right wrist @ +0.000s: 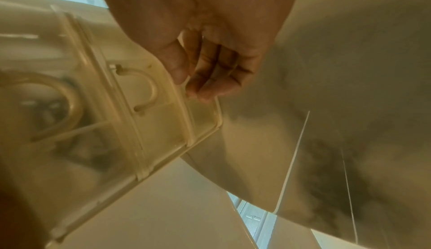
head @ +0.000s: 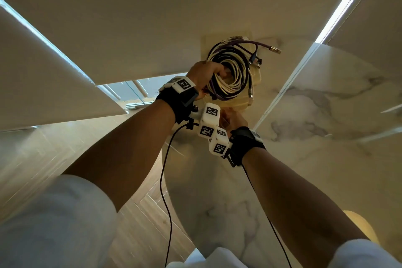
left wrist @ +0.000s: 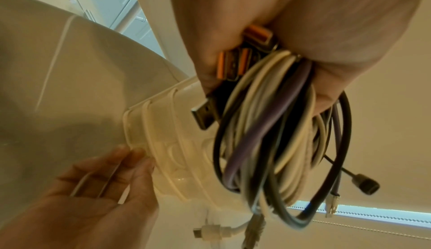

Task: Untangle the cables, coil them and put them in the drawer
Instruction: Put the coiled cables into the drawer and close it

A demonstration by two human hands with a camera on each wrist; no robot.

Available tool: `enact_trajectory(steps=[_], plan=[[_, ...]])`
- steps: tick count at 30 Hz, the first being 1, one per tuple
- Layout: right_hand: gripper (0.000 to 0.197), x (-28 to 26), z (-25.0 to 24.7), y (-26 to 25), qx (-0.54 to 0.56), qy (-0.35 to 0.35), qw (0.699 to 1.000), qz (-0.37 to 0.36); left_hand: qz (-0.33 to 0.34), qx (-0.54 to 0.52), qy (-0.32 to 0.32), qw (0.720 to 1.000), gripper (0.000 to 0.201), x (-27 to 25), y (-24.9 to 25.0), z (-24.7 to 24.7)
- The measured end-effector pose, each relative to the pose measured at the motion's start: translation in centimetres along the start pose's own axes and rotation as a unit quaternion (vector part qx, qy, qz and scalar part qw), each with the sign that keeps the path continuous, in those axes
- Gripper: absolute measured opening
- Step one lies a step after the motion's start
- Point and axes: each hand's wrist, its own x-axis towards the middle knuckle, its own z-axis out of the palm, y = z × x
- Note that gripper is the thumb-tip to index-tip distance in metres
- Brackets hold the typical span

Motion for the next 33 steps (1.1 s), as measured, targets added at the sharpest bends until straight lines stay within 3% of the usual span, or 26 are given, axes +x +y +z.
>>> enact_trajectory(steps=[1,4,5,7,11,20,24,25,27,28,29,33], plan=[[0.007,0.0,0.0,0.3,-0.012,-0.009,1.000,-0.002,0.001,-0.001,0.002,1.000,0.005,-0.1,0.1,0.1],[0.030,0.4,-0.4,0.9,-0.022,-0.018,1.000,-0.007,0.004,-0.007,0.005,1.000,0.026,-0.2,0.1,0.1],[0.026,0.2,-0.3,0.8,-0.014,-0.021,1.000,-0.009,0.004,-0.007,0.009,1.000,0.032,-0.1,0.1,0.2],[0.010,-0.2,-0.2,0.2,0.002,-0.023,1.000,-0.010,0.004,-0.003,0.011,1.000,0.030,-0.2,0.2,0.3],[0.011,-0.2,-0.8,0.0,-0.053,-0.012,0.998,-0.027,0.002,0.008,0.018,1.000,0.009,-0.5,0.3,0.3],[0.011,-2.1,-7.1,2.2,-0.217,-0.004,0.976,-0.022,0.020,0.004,0.029,0.999,0.045,-0.3,0.0,0.5],[0.010,-2.9,-9.2,1.2,-0.299,-0.005,0.954,-0.021,0.033,0.008,0.032,0.999,0.044,-0.6,-0.1,0.7],[0.016,-3.0,-9.3,0.6,-0.292,0.014,0.956,-0.036,0.038,0.009,0.037,0.999,0.043,-0.8,0.0,0.8],[0.063,-2.6,-9.0,-0.5,-0.280,0.076,0.954,-0.080,0.045,0.023,0.036,0.998,0.036,-1.0,0.1,0.9],[0.079,-2.6,-8.7,-1.2,-0.294,0.115,0.942,-0.111,0.044,0.031,0.034,0.998,0.032,-1.1,0.1,0.9],[0.082,-2.9,-8.1,-2.0,-0.317,0.141,0.927,-0.144,0.044,0.037,0.034,0.998,0.029,-1.2,0.2,0.9],[0.041,-2.9,-6.3,-3.9,-0.456,0.130,0.857,-0.201,0.049,0.053,0.038,0.997,0.016,-1.3,0.2,0.8]])
